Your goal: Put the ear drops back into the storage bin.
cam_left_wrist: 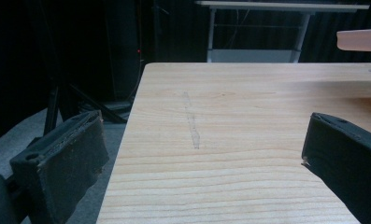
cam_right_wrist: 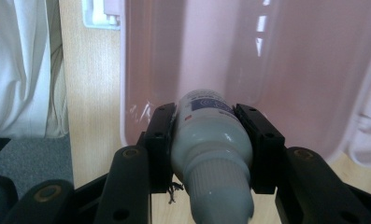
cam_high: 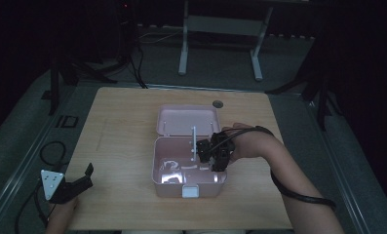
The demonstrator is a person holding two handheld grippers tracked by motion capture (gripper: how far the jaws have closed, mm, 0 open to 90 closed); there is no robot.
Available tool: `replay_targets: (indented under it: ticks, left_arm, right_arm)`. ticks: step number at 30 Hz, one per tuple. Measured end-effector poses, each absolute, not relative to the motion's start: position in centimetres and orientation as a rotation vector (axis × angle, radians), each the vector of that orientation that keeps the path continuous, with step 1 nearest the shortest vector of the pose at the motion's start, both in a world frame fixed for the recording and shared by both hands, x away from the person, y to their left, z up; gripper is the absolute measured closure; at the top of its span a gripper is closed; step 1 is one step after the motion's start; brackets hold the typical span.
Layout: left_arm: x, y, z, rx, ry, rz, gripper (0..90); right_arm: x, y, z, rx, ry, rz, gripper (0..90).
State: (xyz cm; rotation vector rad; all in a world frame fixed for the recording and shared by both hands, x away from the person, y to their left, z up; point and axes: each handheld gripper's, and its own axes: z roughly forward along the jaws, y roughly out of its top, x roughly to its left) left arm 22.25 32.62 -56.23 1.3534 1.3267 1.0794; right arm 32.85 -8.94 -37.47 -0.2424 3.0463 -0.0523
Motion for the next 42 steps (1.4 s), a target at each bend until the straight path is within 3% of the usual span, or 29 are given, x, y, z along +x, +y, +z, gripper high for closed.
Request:
replay_targets:
  ticks: [16,42]
  left_arm:
    - [22.3,32.6,-56.2,1.357,1.326,1.072,0.3]
    - [22.3,32.6,-56.2,1.366,1.326,1.059,0.4]
  right_arm:
    - [34.5,-8.7,-43.5,-0.185,3.121,-0.056,59.7]
    - [35.4,-7.4,-48.4,-0.172,3.113,-0.225,59.7]
